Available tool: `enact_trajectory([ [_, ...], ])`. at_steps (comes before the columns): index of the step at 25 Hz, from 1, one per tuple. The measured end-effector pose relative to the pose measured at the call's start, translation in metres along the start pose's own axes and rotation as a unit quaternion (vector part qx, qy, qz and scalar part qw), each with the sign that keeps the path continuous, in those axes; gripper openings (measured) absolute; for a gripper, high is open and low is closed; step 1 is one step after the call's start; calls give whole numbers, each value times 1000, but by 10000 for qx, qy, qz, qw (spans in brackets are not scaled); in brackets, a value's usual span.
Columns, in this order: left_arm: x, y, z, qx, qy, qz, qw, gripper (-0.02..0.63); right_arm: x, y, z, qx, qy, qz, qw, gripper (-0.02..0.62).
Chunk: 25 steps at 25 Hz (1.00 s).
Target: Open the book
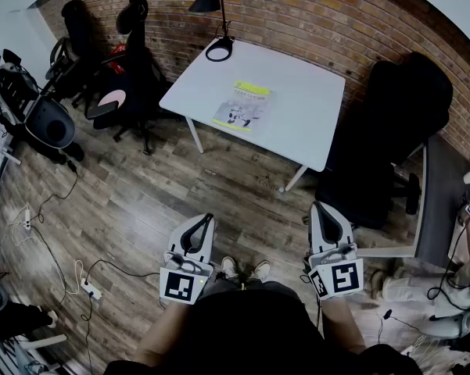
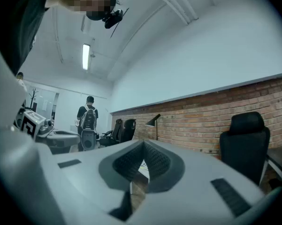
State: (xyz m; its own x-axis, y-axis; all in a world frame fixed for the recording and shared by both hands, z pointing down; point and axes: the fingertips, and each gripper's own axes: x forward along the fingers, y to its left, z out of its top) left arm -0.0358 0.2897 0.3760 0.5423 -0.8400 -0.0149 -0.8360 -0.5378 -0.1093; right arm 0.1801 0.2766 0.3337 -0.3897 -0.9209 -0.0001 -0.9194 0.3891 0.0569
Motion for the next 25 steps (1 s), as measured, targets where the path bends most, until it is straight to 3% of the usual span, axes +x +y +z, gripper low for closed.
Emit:
enact_trajectory([
  [12, -3, 1, -7, -133, 73, 10, 9999, 26, 1, 7, -3, -13, 90, 47, 9999, 11],
  [17, -1, 6, -10, -216, 108, 23, 9997, 26, 5, 9, -3, 270, -32, 142, 9995, 11],
  [25, -3, 26, -21, -297, 56, -3, 9995, 26, 21, 23, -7, 163, 42, 64, 9998, 12],
])
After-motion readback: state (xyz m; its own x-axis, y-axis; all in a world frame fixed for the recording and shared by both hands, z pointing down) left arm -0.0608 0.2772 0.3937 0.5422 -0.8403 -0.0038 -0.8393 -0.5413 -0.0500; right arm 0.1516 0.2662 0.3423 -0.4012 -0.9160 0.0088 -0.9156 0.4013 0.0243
